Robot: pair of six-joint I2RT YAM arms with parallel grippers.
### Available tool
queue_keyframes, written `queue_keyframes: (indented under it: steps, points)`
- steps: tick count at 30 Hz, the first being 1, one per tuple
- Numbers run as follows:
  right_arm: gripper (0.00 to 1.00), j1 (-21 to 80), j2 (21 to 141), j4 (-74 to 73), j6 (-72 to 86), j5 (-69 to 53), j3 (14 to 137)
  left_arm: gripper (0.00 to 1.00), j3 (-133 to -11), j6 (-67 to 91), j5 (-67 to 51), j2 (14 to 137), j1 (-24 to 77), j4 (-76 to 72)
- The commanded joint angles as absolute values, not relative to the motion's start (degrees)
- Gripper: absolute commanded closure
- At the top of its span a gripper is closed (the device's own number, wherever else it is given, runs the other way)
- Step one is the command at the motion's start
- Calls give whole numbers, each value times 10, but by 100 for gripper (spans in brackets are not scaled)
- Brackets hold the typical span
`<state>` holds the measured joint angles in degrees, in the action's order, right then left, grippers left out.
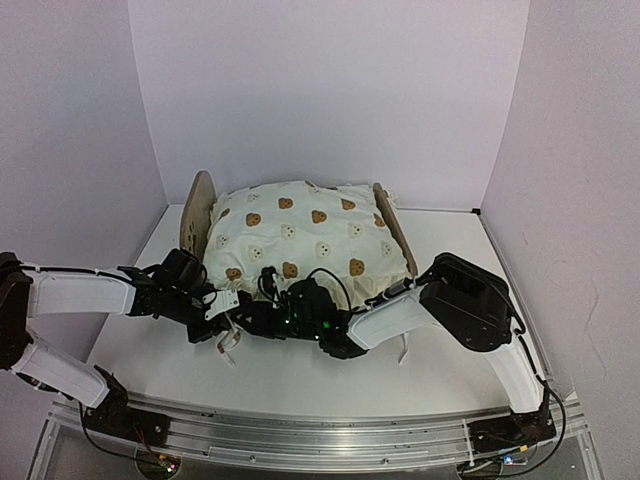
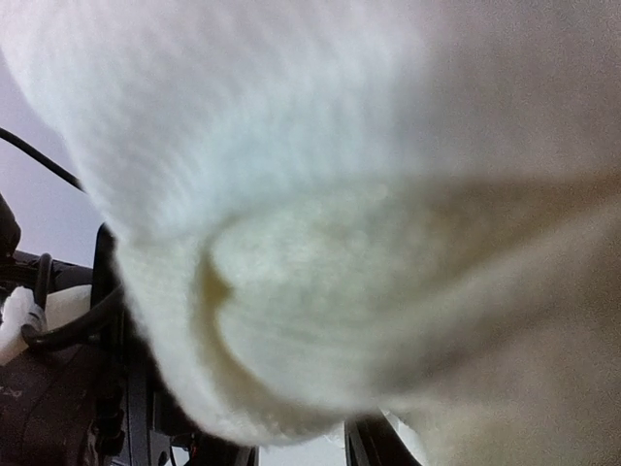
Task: Set up the pet bed
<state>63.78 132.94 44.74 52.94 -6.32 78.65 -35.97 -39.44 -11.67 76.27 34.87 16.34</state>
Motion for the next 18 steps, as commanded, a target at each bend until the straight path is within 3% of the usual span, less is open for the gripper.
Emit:
queue_keyframes:
  steps: [1,11,18]
  points:
    - [71,638,1338,433,570,-83,762,100,-356,-399,-112,761,350,148]
    - [70,637,1336,406,570,-76,746,100,-356,-401,-111,763,350,149]
    - [59,635,1335,404,585,-45,713,100,-354,-407,-112,761,350,149]
